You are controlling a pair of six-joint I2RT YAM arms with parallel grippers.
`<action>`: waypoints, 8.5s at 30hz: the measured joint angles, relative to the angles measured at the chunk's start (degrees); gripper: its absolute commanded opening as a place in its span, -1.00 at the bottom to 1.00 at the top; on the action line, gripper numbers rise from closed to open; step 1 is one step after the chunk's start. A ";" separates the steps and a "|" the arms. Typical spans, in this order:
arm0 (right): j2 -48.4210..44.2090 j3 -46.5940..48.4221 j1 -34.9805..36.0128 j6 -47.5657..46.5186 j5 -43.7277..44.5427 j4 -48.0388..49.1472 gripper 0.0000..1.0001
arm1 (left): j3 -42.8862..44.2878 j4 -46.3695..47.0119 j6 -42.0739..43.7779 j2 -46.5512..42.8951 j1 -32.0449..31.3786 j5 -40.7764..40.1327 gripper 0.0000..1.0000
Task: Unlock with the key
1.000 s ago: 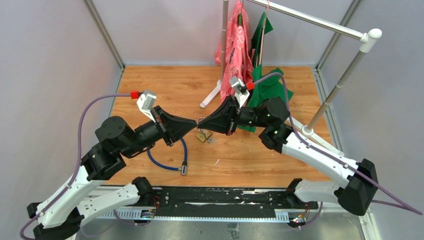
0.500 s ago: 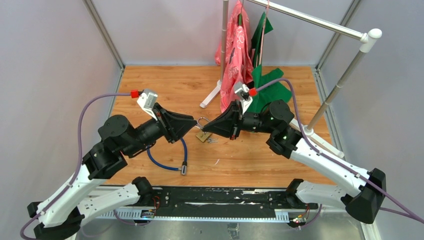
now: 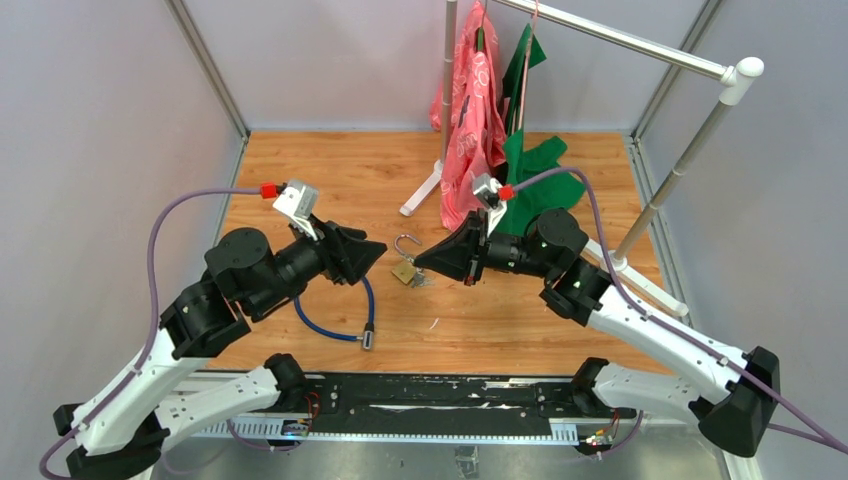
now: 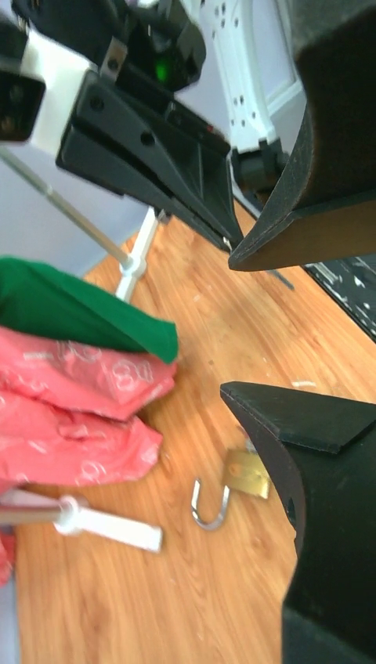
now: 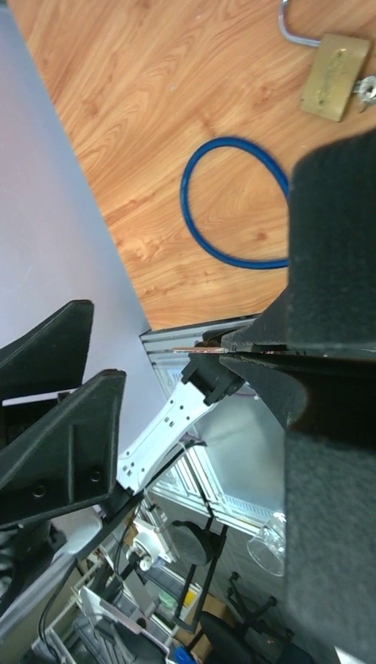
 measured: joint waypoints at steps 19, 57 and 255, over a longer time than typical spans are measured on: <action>-12.76 -9.66 0.00 -3.30 14.14 -19.02 -1.00 | -12.20 -23.30 -6.71 9.77 0.11 -14.19 0.22; -14.53 -11.78 0.00 -4.83 19.56 -26.56 -1.00 | -28.59 -9.20 -25.83 33.62 -1.73 -11.58 0.00; -3.54 -28.48 4.57 14.67 30.93 2.47 -1.00 | -33.51 27.30 -69.24 20.57 8.85 0.24 -1.00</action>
